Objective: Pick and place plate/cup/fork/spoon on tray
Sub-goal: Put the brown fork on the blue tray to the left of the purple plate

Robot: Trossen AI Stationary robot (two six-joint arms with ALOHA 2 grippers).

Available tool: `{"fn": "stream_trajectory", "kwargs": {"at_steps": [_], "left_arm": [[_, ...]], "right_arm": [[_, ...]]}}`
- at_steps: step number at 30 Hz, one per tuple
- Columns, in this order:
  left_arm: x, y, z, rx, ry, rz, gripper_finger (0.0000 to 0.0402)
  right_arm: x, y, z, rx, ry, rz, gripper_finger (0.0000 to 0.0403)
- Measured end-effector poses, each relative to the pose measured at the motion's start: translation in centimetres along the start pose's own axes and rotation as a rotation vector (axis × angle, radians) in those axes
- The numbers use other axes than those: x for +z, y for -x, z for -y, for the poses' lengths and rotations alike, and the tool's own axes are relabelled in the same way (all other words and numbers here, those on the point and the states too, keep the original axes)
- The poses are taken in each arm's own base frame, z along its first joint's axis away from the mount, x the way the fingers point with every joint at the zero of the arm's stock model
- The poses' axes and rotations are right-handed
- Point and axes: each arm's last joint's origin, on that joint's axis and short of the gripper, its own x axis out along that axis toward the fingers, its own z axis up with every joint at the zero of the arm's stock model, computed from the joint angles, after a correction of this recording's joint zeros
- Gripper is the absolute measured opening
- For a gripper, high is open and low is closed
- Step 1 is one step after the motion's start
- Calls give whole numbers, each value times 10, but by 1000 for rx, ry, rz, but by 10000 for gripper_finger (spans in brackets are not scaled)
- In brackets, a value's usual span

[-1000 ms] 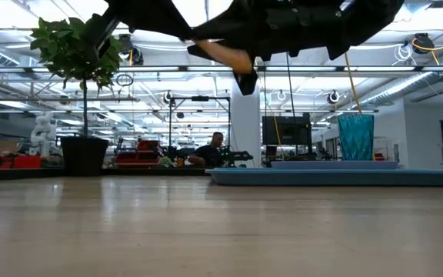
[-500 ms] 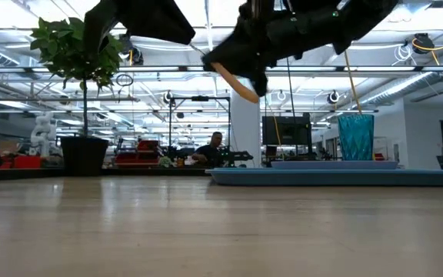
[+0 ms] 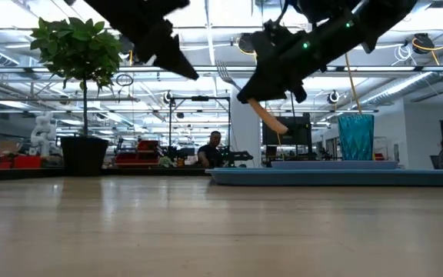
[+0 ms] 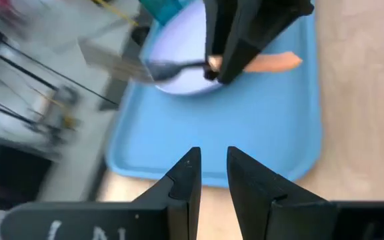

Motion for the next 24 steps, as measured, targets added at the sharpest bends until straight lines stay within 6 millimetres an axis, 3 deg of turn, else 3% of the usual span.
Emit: {"fn": "stream_trajectory", "kwargs": {"at_steps": [12,20,24], "left_arm": [[-22,-20,-12,-156,175,44,76],[-17,-23,-20,-194,302,130,78],[-11,-23,-21,-264,343,206,103]], "right_arm": [[-11,-2,12,19,-102,77,43],[-14,3,19,79,-270,218,41],[-11,4,18,95,-304,251,41]]}}
